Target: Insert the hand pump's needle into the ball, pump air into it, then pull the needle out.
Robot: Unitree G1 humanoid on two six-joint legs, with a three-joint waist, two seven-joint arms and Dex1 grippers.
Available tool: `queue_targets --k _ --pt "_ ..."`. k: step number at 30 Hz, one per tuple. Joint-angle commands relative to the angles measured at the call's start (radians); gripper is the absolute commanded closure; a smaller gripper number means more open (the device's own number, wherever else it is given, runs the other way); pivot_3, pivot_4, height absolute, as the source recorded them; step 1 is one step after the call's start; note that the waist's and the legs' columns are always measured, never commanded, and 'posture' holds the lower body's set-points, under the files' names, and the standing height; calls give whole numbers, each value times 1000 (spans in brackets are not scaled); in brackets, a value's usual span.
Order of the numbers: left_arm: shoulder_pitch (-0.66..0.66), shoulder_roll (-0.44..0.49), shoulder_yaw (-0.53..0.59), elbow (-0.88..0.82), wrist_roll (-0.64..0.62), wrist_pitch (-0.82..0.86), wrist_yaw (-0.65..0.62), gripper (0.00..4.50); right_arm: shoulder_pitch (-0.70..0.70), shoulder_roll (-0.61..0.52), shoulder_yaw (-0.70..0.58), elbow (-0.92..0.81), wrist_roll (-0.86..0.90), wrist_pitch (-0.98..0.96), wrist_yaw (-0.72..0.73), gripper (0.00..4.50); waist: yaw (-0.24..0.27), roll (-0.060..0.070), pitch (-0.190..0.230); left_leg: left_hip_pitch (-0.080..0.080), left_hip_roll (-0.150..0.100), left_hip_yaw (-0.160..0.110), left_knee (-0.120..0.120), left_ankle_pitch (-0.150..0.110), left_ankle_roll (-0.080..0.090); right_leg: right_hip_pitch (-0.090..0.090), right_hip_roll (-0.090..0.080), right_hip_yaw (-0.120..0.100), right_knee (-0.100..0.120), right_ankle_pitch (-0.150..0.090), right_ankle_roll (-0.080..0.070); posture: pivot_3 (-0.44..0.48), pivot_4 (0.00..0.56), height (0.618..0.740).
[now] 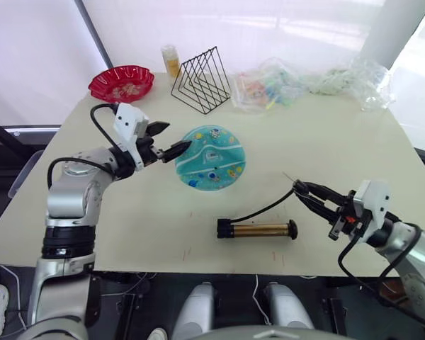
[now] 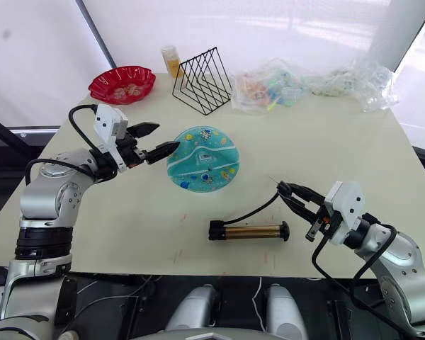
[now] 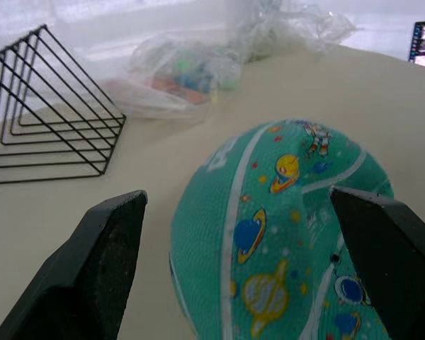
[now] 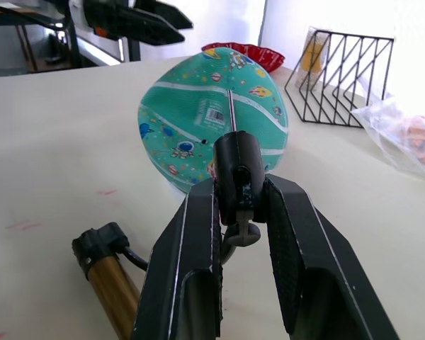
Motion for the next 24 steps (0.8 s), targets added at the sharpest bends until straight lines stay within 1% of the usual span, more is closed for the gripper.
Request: queue_targets --k 1,8,16,17,18,21,22,23,24 --pt "-42 23 -15 38 6 -38 -53 125 -13 4 8 -8 -7 -38 20 4107 1 0 0 0 0 0 0 0 0 0 0 0 0 0 0 0 150 740" --pt "-112 -23 -86 136 51 -109 -88 125 -32 13 21 18 -17 -52 26 4107 3 -2 1 0 0 0 1 0 0 0 -1 0 0 0 0 0 150 740" --pt "-161 -48 -120 243 86 -158 -106 125 -33 21 33 25 -30 -61 28 4107 0 -3 2 -1 0 0 0 0 0 -2 0 0 2 0 0 0 150 740" --pt "-166 -53 -121 253 88 -163 -107 659 -34 22 35 25 -31 -62 28 4107 0 -3 2 -1 0 0 0 0 0 -2 -1 0 3 0 0 0 150 740" --pt "-170 -61 -121 262 91 -166 -105 755 -35 23 39 26 -33 -63 28 4107 0 -3 2 -1 0 0 1 0 0 -2 -1 0 3 0 0 0 150 740" --pt "-171 -73 -120 269 92 -169 -101 1873 -39 25 45 27 -37 -61 28 4107 1 -3 2 -1 0 0 1 0 0 -2 -1 0 3 0 0 0 150 740" --pt "-168 -75 -118 267 91 -169 -98 2354 -42 25 47 28 -38 -59 26 4107 1 -3 2 -1 0 0 1 0 0 -2 -1 0 3 0 0 0 150 740" --pt "-164 -77 -117 264 91 -169 -96 2461 -45 26 49 28 -38 -57 24 4107 1 -3 2 -1 0 0 1 0 0 -2 -1 0 3 0 0 0 150 740" --pt "-161 -79 -117 261 91 -169 -95 2892 -48 26 51 29 -38 -55 22 4107 1 -3 2 -1 0 0 1 0 0 -2 -1 0 3 0 0 0 150 740"
